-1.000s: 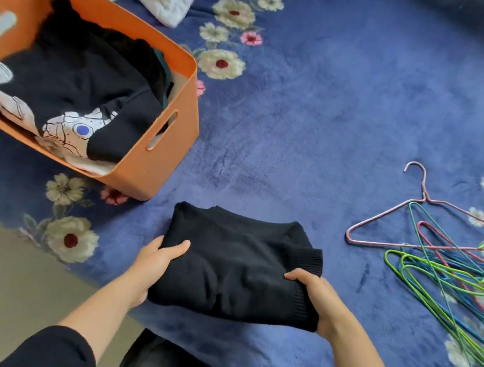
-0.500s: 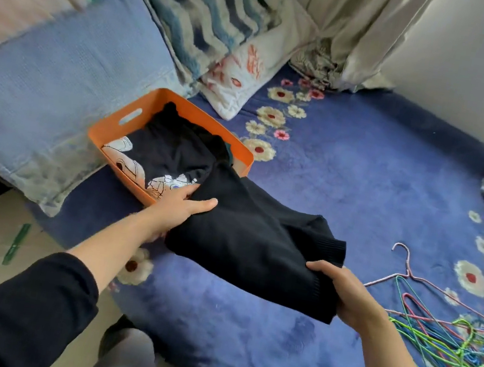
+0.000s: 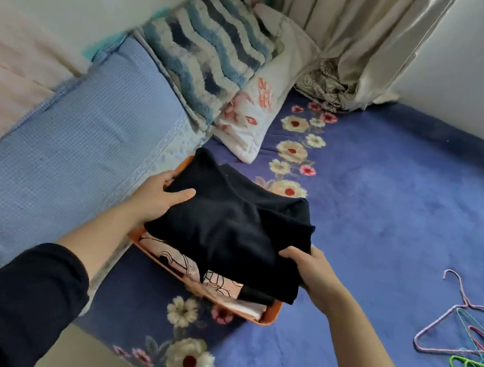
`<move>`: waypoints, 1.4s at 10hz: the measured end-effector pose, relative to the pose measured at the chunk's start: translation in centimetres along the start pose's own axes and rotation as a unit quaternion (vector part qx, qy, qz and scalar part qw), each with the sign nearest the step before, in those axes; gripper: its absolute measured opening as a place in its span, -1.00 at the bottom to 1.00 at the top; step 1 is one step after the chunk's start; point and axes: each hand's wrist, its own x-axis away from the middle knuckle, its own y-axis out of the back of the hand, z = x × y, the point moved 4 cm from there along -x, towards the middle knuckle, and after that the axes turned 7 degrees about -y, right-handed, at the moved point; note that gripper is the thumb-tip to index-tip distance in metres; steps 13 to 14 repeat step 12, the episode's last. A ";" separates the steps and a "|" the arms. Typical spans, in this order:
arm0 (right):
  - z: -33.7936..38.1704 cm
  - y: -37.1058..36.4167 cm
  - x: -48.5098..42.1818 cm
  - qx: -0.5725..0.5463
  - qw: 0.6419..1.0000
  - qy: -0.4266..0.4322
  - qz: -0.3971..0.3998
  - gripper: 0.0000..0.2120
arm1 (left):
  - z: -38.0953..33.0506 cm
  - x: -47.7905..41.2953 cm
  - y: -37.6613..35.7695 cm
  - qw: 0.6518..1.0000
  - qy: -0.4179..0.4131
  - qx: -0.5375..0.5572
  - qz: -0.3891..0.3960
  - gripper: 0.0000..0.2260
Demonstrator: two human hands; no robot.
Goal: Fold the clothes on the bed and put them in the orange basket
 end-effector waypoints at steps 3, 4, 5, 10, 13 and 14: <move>-1.7 -5.9 -3.6 0.449 0.858 0.083 -0.237 -0.35 | 7.2 -2.2 -1.8 0.871 -0.055 -0.474 0.116 -0.39; -1.5 -8.2 -4.6 0.576 0.795 0.109 -0.154 -0.24 | 8.9 -1.5 -3.6 0.831 -0.054 -0.520 0.190 -0.42; -4.0 -8.9 -6.0 0.602 0.796 0.018 -0.059 -0.27 | 10.5 -1.4 -4.2 0.813 -0.021 -0.538 0.221 -0.41; -4.8 -9.5 -6.5 0.595 0.803 -0.016 -0.032 -0.34 | 11.1 -2.6 -5.3 0.749 0.030 -0.602 0.275 -0.43; -2.3 -6.9 -2.7 0.425 0.902 -0.034 -0.061 -0.44 | 8.5 1.0 -7.6 0.782 0.050 -0.558 0.274 -0.44; -2.3 -6.9 -2.7 0.425 0.902 -0.034 -0.061 -0.44 | 8.5 1.0 -7.6 0.782 0.050 -0.558 0.274 -0.44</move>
